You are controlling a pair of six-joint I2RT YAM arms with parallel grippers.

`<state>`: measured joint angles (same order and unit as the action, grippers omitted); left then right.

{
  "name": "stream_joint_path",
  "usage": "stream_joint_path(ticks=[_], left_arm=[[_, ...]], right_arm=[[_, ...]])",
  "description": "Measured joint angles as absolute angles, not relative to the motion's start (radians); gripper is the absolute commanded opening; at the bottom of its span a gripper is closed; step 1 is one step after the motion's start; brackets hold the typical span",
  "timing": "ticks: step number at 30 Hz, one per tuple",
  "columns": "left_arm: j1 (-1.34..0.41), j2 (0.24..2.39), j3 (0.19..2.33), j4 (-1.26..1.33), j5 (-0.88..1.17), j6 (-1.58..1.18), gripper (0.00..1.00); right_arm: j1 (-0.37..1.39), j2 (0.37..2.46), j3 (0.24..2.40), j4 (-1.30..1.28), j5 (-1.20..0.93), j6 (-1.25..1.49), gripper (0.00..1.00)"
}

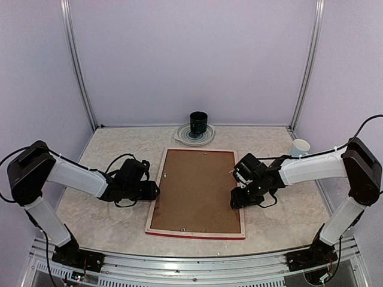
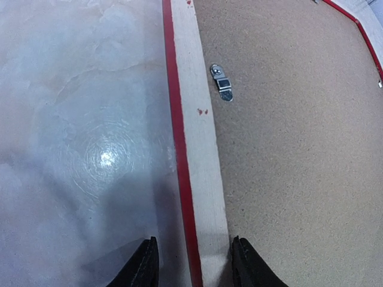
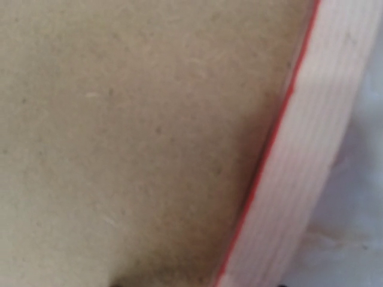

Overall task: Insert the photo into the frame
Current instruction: Press the fastener onto the backboard.

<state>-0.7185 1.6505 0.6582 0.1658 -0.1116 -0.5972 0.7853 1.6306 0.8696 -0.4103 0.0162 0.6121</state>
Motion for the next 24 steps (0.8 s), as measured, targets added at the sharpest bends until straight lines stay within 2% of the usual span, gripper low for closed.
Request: stream_joint_path(ticks=[9, 24], left_arm=[[-0.719, 1.65, 0.642, 0.199, -0.111, -0.597, 0.42], [-0.705, 1.65, 0.629, 0.229, -0.092, -0.597, 0.41]], right_arm=[[0.785, 1.628, 0.87, -0.418, 0.012, 0.622, 0.42], [0.788, 1.626, 0.868, -0.427, 0.009, 0.603, 0.42]])
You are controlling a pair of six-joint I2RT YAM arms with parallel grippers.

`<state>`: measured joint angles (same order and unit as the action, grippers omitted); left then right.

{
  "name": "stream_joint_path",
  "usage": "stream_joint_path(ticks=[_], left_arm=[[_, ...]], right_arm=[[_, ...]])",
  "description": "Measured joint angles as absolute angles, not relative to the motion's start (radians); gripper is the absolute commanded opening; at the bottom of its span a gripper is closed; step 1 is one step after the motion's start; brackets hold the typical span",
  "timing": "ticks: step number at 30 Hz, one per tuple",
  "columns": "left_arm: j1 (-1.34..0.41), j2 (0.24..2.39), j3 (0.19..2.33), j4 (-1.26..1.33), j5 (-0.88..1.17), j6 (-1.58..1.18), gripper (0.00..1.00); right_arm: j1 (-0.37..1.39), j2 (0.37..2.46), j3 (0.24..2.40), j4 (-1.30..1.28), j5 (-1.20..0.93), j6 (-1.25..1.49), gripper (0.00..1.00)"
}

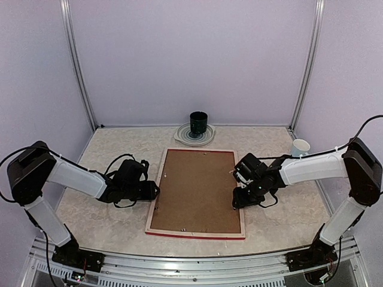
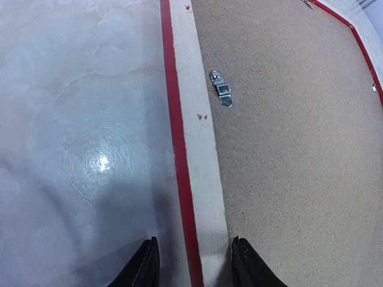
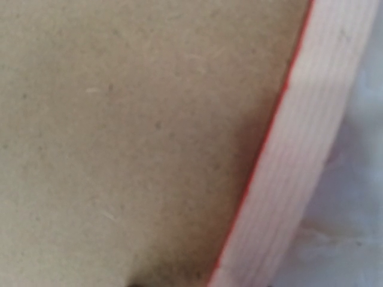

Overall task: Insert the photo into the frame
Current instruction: Press the fastener onto the backboard.

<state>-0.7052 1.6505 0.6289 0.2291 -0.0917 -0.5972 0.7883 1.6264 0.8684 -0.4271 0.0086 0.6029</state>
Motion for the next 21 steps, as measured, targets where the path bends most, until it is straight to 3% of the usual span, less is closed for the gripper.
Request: stream_joint_path(ticks=[14, 21], left_arm=[[-0.701, 1.665, 0.629, 0.258, -0.091, -0.597, 0.41], [-0.701, 1.67, 0.629, 0.27, -0.09, -0.598, 0.41]], right_arm=[[0.803, 1.641, 0.902, -0.484, 0.035, 0.538, 0.5], [0.804, 1.641, 0.908, -0.504, 0.006, 0.526, 0.5]])
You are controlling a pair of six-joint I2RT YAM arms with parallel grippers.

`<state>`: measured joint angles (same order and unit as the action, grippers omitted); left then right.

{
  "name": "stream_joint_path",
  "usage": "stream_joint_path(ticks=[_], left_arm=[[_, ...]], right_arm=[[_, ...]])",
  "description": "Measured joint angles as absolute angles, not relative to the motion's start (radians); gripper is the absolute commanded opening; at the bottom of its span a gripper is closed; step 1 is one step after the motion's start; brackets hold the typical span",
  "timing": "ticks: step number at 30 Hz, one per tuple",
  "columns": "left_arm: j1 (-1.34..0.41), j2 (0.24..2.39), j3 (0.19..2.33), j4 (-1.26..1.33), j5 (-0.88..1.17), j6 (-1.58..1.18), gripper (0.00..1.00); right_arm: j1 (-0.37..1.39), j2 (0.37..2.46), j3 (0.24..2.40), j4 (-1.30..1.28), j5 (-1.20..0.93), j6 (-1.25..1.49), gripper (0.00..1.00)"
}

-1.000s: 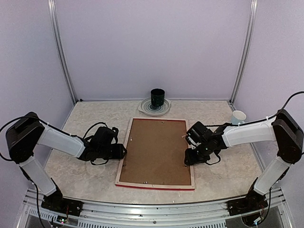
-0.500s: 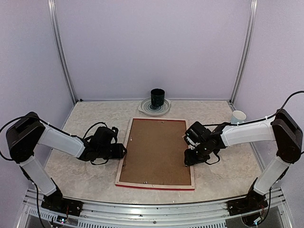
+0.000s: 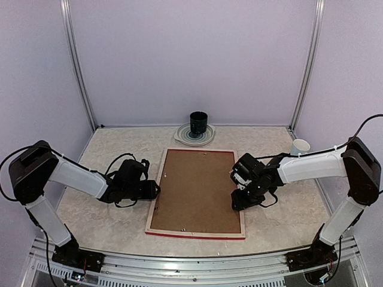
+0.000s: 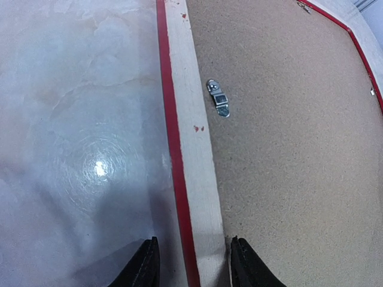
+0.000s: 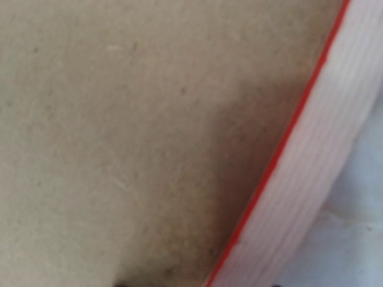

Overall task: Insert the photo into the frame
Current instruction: Press the fastener onto the backboard.

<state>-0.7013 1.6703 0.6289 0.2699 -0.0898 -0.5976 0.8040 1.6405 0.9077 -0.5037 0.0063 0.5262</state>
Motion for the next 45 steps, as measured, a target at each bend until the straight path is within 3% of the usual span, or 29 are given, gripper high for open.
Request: stream_joint_path(ticks=[10, 19, 30, 45], left_arm=[[-0.701, 1.674, 0.629, 0.278, -0.088, -0.598, 0.4], [-0.701, 1.675, 0.628, 0.282, -0.086, -0.598, 0.4], [-0.699, 1.675, 0.623, 0.291, -0.085, -0.598, 0.4], [-0.699, 1.676, 0.621, 0.298, -0.08, -0.598, 0.39]], right_arm=[[0.807, 1.646, 0.919, -0.529, -0.005, 0.516, 0.42], [0.807, 1.647, 0.92, -0.53, -0.014, 0.509, 0.51], [0.801, 1.639, 0.916, -0.534, -0.023, 0.509, 0.5], [0.695, 1.553, 0.847, -0.494, -0.188, 0.509, 0.5]])
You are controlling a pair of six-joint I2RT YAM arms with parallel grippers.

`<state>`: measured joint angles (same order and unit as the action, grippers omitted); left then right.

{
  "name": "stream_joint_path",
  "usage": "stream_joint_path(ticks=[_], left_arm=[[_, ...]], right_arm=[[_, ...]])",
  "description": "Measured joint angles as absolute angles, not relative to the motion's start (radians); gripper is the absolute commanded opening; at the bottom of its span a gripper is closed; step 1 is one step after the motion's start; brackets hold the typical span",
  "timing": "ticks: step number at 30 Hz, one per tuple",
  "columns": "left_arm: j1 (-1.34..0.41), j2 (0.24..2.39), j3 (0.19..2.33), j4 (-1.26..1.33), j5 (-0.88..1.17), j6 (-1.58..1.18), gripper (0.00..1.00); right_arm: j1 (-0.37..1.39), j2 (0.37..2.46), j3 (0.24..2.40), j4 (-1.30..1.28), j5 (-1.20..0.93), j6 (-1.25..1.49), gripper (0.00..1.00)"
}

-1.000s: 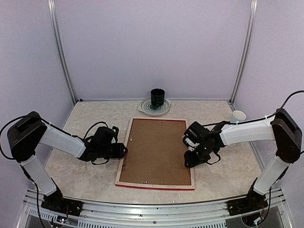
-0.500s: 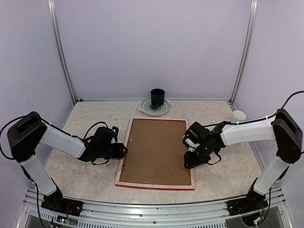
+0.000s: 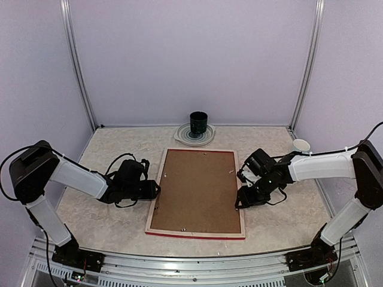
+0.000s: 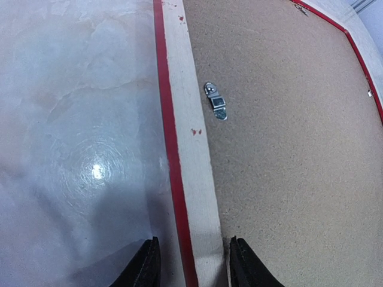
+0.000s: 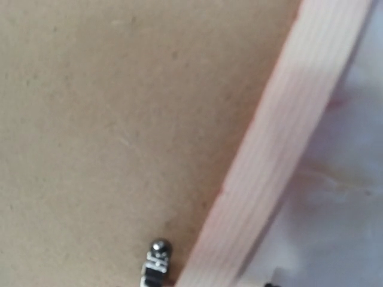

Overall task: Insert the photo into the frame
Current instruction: Press the fastener onto the backboard.

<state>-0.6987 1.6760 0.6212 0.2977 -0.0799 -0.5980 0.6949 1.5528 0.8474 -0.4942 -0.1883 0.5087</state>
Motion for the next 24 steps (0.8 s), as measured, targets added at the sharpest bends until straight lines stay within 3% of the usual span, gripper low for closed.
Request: stream_joint_path(ticks=[24], left_arm=[[-0.699, 1.692, 0.621, 0.333, -0.065, -0.598, 0.39]], right_arm=[[0.691, 1.626, 0.875, -0.5, -0.174, 0.483, 0.4]])
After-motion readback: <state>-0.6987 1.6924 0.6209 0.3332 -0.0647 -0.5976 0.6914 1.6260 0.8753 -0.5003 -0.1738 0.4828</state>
